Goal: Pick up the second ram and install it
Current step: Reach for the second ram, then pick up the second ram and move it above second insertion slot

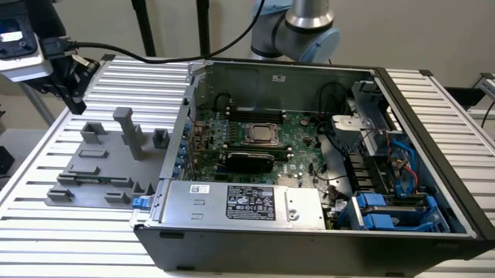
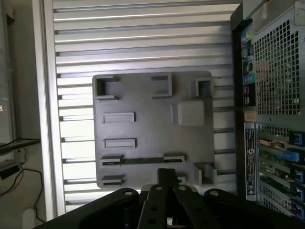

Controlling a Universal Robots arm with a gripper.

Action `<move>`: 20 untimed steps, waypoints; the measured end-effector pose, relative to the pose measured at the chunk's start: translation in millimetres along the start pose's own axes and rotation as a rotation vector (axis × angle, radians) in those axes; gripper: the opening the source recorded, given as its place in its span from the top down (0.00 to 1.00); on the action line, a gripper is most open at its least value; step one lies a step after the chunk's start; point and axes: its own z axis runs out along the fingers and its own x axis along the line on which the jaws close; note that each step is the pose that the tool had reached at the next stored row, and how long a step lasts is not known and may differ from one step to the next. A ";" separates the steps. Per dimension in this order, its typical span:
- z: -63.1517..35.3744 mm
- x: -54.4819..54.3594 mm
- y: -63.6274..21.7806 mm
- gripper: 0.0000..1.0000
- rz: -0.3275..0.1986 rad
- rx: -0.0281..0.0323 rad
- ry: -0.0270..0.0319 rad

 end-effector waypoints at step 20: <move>2.3 19.8 -2.0 0.89 0.000 0.0013 0.0000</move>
